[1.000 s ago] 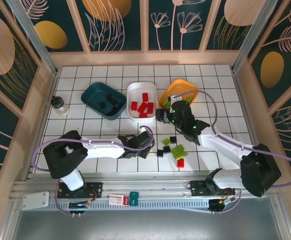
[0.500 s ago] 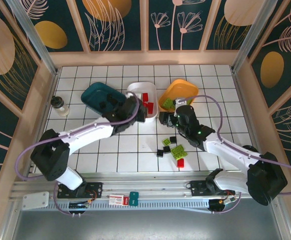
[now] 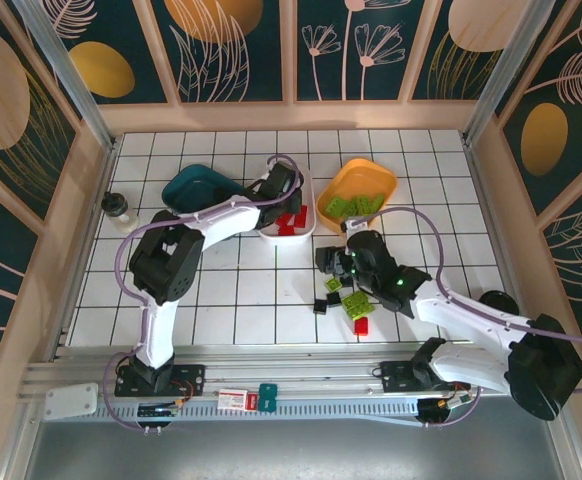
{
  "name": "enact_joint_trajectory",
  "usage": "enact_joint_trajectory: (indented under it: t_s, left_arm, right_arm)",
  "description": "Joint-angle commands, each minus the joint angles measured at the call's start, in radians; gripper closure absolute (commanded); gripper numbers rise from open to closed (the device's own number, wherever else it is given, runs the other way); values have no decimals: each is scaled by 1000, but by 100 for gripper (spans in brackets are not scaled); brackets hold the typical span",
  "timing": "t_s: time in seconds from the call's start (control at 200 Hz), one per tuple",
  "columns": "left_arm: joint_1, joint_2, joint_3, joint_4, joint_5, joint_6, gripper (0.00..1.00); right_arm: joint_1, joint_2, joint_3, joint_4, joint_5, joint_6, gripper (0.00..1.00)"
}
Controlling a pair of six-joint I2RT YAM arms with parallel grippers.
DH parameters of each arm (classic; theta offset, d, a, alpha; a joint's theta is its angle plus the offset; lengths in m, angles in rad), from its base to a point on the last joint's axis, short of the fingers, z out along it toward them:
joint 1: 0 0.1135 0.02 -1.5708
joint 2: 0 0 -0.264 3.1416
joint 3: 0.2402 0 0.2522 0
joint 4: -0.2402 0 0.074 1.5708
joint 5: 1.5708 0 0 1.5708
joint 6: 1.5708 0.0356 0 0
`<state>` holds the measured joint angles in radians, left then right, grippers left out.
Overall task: Sort the legos into containers by color
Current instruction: Place the lego in the container, then pick up the lego from the bottom-center of the table.
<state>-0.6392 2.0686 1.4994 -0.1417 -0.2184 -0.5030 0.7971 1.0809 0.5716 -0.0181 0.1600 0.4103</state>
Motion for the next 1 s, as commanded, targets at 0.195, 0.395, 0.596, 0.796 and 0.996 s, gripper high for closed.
enact_joint_trajectory:
  t_s: [0.195,0.395,0.596,0.796,0.996]
  left_arm:
    - [11,-128,-5,25,96,-17,30]
    - [-10,-412,-294,147,167,-67,10]
    - [-53,-640,-558,188,146,-105,1]
    - [-60,-808,-729,186,142,-143,1]
    - [-59,-916,-802,147,108,-150,1]
  right_arm:
    - [149,-7,-51,-126,-30,131,34]
    - [278,26,-71,-184,-5,239,35]
    - [338,72,-84,-220,0,311,36]
    - [344,159,-45,-225,35,317,38]
    - [341,269,20,-216,94,303,42]
